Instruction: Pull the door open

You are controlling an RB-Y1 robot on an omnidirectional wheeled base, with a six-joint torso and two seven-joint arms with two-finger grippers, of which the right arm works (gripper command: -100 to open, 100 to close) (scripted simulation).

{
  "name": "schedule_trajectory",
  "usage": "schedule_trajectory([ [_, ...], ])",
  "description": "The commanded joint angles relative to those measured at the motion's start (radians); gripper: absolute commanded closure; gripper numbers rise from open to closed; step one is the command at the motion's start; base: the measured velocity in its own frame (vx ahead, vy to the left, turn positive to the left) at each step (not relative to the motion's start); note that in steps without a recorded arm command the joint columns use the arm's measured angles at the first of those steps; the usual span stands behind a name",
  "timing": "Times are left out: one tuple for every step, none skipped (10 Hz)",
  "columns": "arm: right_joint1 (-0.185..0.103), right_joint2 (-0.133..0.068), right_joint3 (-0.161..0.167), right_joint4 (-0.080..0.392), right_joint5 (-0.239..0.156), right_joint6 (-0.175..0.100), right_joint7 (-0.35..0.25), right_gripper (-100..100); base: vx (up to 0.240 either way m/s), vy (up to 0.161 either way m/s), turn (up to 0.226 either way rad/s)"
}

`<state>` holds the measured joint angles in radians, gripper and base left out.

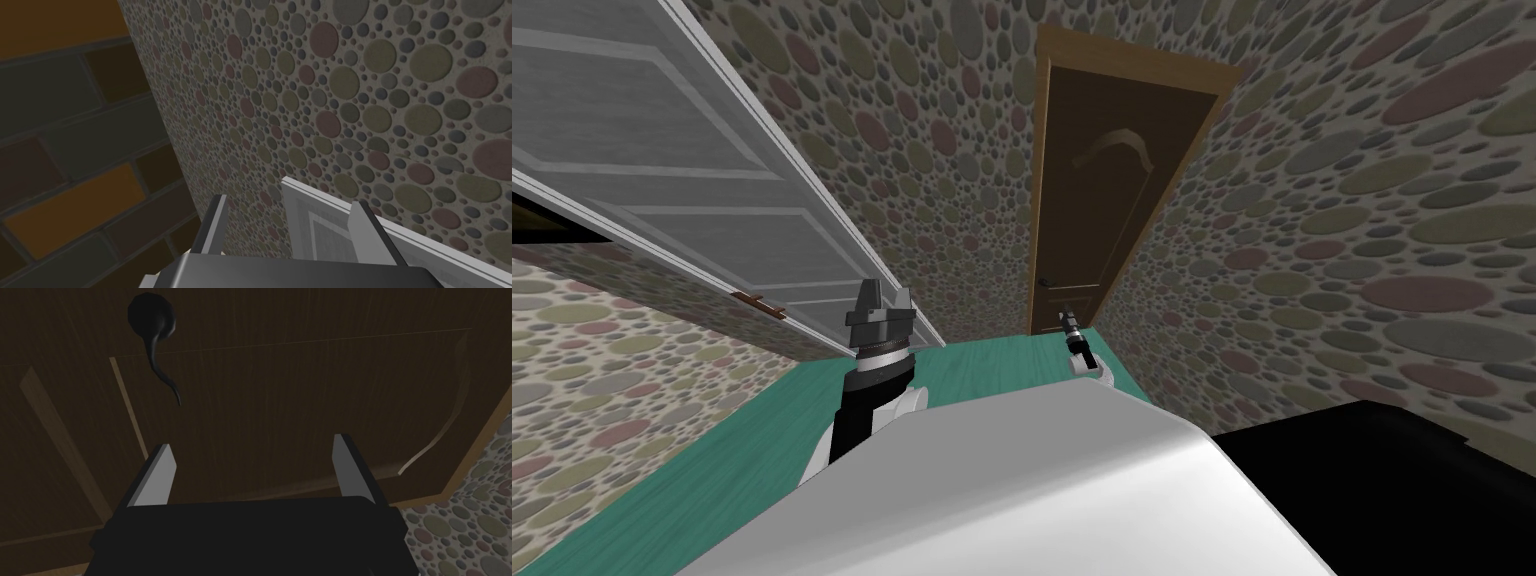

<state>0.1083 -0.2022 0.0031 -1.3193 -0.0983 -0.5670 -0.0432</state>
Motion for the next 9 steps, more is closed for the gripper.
schedule_trajectory([
  [-0.01, -0.007, 0.003, 0.032, -0.004, -0.003, -0.002, -100, 0.096, -0.023, 0.027],
  [-0.02, -0.012, 0.004, 0.056, -0.007, -0.006, -0.003, -100, 0.1, -0.026, 0.023],
  [-0.029, -0.016, 0.005, 0.08, -0.009, -0.01, -0.005, -100, 0.107, -0.023, 0.025],
  [-0.038, -0.021, 0.006, 0.103, -0.012, -0.013, -0.006, -100, 0.1, -0.025, 0.023],
  [-0.047, -0.026, 0.007, 0.128, -0.015, -0.017, -0.007, -100, 0.097, -0.018, 0.025],
  [-0.056, -0.03, 0.008, 0.149, -0.017, -0.02, -0.009, -100, 0.095, -0.019, 0.026],
  [-0.064, -0.034, 0.009, 0.171, -0.019, -0.023, -0.01, -100, 0.09, -0.019, 0.021],
  [-0.073, -0.038, 0.01, 0.193, -0.022, -0.026, -0.011, -100, 0.081, -0.019, 0.021],
  [-0.081, -0.042, 0.011, 0.215, -0.024, -0.029, -0.012, -100, 0.1, -0.03, 0.019],
])
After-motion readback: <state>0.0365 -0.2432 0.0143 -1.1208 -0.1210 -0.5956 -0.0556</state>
